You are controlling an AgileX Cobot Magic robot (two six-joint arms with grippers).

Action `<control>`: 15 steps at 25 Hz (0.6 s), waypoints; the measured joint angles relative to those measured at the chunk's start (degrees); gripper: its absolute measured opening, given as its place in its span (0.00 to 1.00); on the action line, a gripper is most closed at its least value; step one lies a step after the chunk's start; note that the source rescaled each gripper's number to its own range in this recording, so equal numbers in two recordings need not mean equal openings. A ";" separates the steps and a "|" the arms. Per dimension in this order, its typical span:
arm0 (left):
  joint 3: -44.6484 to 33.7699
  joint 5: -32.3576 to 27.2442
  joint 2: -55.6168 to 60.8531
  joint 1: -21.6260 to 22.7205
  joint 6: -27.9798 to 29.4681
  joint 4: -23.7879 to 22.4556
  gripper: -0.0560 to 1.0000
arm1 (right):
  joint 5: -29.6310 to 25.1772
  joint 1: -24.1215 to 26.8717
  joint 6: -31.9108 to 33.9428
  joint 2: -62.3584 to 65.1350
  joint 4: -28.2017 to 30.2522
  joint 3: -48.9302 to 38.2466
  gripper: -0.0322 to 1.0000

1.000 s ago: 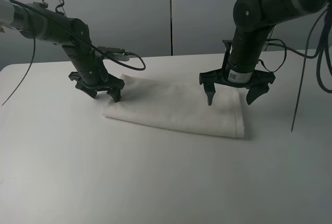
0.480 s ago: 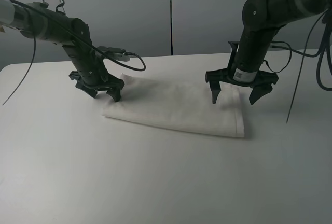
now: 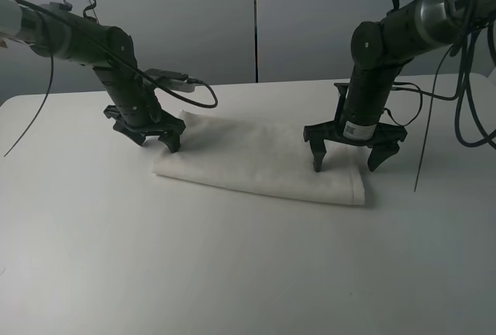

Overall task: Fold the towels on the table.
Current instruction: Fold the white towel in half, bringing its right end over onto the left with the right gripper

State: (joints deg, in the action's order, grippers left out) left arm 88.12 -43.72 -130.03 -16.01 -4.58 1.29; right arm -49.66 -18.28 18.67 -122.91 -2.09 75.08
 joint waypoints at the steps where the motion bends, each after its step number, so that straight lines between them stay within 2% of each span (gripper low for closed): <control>1: 0.00 0.00 0.00 0.00 0.00 0.00 0.98 | 0.00 0.00 0.00 -0.15 0.00 0.00 1.00; 4: 0.00 0.00 0.00 0.00 -0.10 0.00 0.98 | 0.00 0.00 0.00 -0.62 -0.11 0.14 0.98; 6: 0.00 -0.10 0.00 0.00 -0.09 0.00 0.98 | 0.14 0.00 0.00 -0.62 -0.48 0.14 0.88; 7: 0.00 -0.10 0.00 0.00 -0.09 0.10 0.98 | 0.26 0.00 0.00 -0.66 -0.72 0.14 0.78; 12: 0.00 -0.57 0.00 0.00 -0.09 0.47 0.98 | 1.25 -0.44 -0.65 -0.66 -2.56 0.37 0.13; 13: 0.00 -0.71 0.00 0.00 -0.09 0.58 0.98 | 1.25 -0.59 -1.26 -0.66 -2.79 0.45 0.05; 15: 0.00 -0.82 0.00 0.00 -0.09 0.84 0.98 | 1.25 -0.57 -2.25 -0.66 -2.93 0.45 0.04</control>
State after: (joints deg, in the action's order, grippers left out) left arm 88.12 -44.54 -130.03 -16.01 -4.68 2.12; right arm -48.41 -18.85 16.41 -123.57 -5.02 75.53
